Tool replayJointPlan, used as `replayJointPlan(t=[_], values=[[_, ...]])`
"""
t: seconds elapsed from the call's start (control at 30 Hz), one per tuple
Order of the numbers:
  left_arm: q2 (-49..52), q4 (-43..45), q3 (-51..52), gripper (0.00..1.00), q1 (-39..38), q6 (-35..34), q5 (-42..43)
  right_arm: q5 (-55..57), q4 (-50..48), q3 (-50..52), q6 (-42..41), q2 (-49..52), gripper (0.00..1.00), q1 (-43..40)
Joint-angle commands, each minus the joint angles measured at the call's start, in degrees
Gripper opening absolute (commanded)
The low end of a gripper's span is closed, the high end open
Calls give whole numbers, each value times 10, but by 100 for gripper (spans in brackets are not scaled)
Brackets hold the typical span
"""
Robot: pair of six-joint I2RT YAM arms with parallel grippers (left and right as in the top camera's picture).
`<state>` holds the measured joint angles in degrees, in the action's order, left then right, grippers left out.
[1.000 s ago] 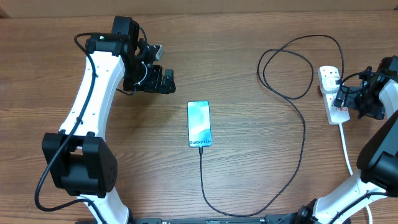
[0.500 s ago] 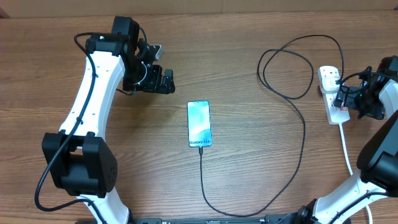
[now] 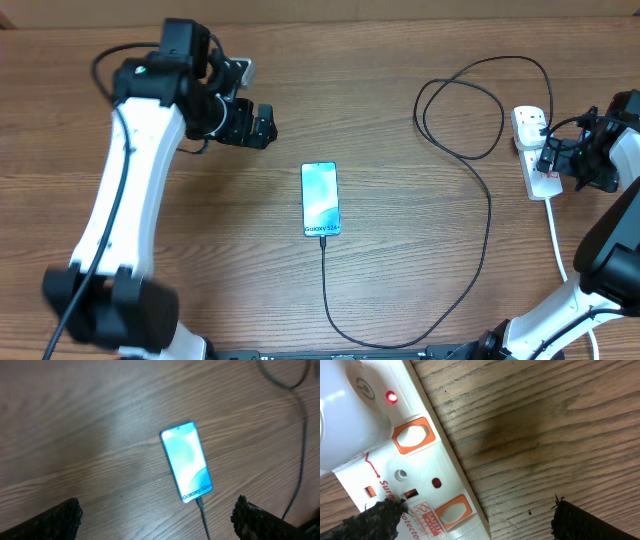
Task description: Plug charger to phone and switch on socket
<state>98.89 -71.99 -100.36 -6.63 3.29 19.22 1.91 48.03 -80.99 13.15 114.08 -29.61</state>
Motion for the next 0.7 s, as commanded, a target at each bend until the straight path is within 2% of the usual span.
replayJointPlan(t=[0.0,0.3,0.5,0.67], values=[[-73,0,-14,100,3,-3,-3,8,1,2,4,19,100,0],[-163,0,-14,100,3,-3,-3,7,1,2,4,19,100,0],[-172,0,-14,99,2,-3,-3,7,1,2,4,19,100,0],[-158,2,-14,100,2,18,-70,7,1,2,4,19,100,0]])
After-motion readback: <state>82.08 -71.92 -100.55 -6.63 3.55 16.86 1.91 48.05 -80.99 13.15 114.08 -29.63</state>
